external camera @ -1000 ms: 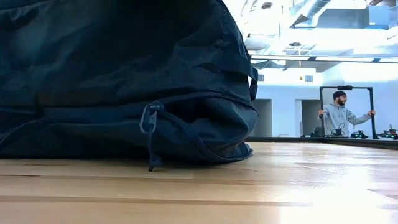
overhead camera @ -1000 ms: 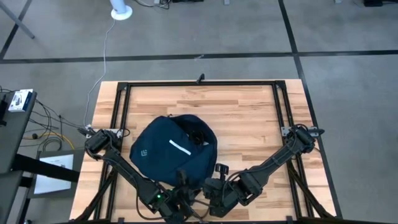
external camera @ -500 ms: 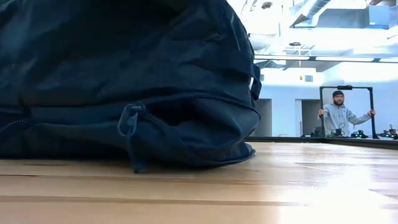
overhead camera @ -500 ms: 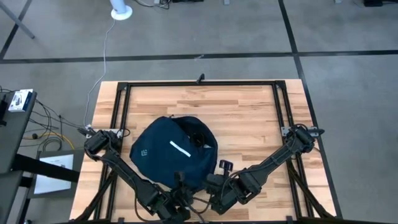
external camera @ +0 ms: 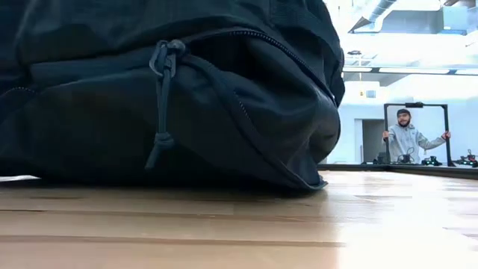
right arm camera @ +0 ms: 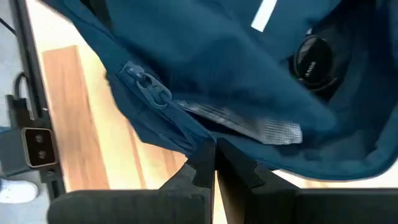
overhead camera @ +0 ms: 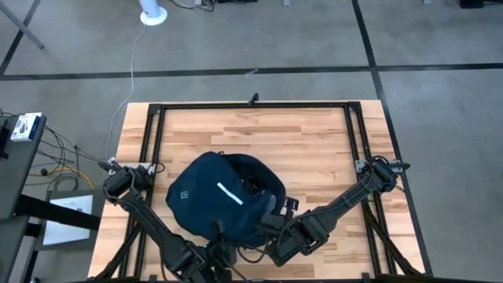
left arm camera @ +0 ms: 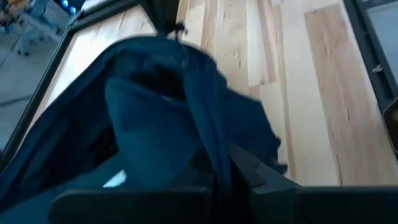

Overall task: Unpack backpack
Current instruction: Close the blue backpack

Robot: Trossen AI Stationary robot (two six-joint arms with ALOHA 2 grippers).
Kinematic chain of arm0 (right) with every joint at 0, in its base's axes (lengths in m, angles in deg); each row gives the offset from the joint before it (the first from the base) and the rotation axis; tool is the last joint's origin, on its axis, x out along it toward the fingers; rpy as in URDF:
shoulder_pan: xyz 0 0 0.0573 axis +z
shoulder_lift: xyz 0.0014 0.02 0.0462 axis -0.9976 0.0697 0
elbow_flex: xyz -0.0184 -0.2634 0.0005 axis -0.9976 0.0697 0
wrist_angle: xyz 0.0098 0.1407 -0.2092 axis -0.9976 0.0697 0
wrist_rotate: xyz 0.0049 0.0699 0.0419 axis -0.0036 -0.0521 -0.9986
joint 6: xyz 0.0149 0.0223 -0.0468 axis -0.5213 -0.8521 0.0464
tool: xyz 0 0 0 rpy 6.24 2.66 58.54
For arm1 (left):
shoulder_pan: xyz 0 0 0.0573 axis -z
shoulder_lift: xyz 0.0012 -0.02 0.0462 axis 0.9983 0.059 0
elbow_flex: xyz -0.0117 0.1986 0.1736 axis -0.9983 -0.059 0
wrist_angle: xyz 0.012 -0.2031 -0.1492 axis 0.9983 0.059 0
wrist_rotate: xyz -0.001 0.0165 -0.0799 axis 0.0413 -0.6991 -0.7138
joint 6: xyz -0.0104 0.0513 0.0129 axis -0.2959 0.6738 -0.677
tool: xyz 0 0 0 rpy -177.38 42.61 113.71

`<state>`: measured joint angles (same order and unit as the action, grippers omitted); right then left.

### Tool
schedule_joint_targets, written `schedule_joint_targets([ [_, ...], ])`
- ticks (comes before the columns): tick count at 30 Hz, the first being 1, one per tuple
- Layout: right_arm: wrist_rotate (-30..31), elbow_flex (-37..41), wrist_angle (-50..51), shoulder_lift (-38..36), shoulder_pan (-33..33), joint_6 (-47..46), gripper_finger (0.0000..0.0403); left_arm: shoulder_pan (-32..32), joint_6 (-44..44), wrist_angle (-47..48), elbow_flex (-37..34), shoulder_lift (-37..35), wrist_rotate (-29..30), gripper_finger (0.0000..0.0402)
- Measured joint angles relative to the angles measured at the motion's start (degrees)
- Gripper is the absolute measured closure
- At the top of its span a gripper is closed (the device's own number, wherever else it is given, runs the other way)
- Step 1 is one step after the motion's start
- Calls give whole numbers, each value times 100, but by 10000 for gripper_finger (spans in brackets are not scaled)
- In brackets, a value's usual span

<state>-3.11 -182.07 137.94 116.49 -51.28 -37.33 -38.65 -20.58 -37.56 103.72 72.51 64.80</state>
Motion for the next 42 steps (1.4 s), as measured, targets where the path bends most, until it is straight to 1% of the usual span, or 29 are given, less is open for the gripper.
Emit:
schedule_joint_targets([
  [5,12,2,399,0,0,-9,403,167,-773,659,47,0,4,401],
  [11,194,1,961,-11,0,-247,403,372,-1545,1225,47,0,96,401],
  [16,235,-2,1008,-11,0,-132,403,545,-2085,1670,49,0,105,402],
  [19,472,-3,1269,-11,0,-240,403,623,-2488,2034,50,0,110,402],
  [23,674,-2,1291,-11,0,-325,403,788,-3127,2732,51,-76,42,401],
  [26,684,2,1047,-11,-2,-181,403,934,-3620,3183,49,-230,-37,401],
  [28,682,-2,891,-13,9,-157,403,1026,-3867,3301,49,-364,-41,401],
  [30,671,7,772,-48,57,-4,403,1059,-3906,3270,49,-493,-86,401],
  [31,637,17,605,-78,89,157,403,1062,-3863,3265,49,-542,-225,401],
  [33,544,20,128,-119,151,556,403,1090,-3811,3409,49,-629,-626,401],
  [35,524,20,-365,-127,176,961,403,1106,-3977,3805,49,-728,-966,401],
  [37,523,32,-743,-124,207,1560,403,1108,-4229,4205,49,-804,-1072,401],
  [42,377,36,-1937,-114,210,2911,403,995,-4368,4242,-196,-1137,-1210,401],
])
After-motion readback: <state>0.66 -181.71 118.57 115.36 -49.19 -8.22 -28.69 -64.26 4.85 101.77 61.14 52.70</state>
